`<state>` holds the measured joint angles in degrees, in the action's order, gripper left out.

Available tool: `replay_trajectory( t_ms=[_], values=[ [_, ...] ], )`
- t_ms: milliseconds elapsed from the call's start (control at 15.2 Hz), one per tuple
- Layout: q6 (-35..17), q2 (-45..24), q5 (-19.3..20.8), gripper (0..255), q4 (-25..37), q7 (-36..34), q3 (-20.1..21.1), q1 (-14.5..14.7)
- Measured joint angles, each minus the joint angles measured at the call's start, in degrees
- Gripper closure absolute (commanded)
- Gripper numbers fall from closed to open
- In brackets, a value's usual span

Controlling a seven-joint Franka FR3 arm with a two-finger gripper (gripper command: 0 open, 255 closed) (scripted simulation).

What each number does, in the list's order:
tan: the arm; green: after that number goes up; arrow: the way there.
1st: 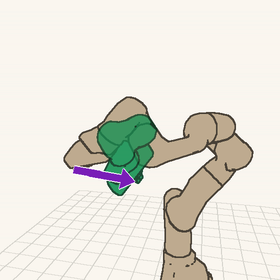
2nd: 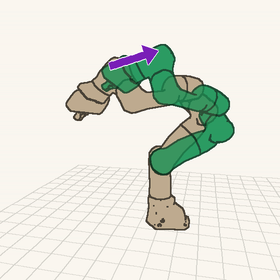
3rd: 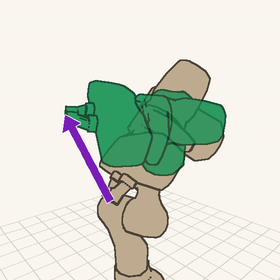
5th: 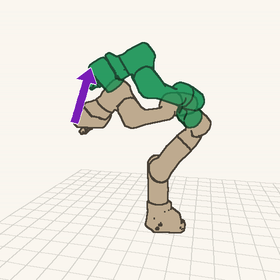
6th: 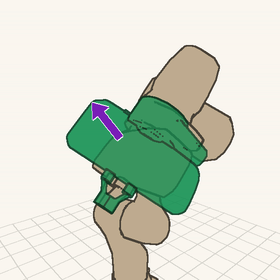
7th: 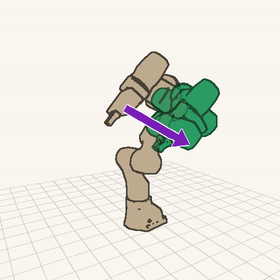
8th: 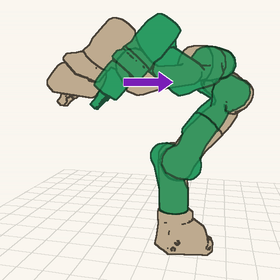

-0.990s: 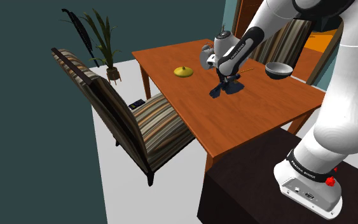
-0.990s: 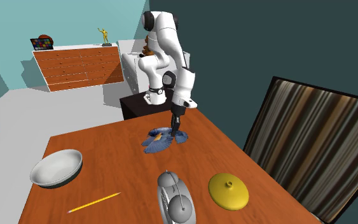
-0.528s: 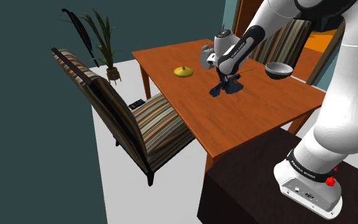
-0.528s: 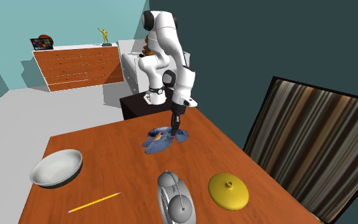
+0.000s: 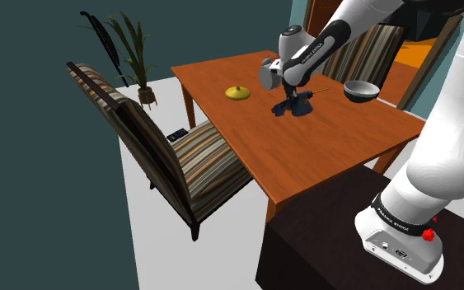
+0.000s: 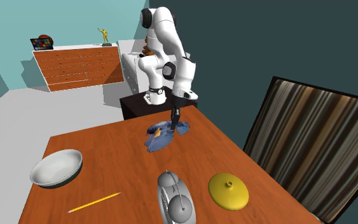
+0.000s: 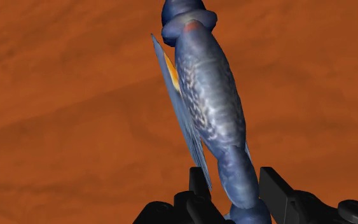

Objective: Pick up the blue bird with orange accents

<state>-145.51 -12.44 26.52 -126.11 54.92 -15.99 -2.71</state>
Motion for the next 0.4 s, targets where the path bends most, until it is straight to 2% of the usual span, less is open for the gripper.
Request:
replay_trajectory(
  t_ms=[396],
  values=[
    [3.69,3.17,-0.78,255,0.66,1.55,0.23,0.15]
  ],
)
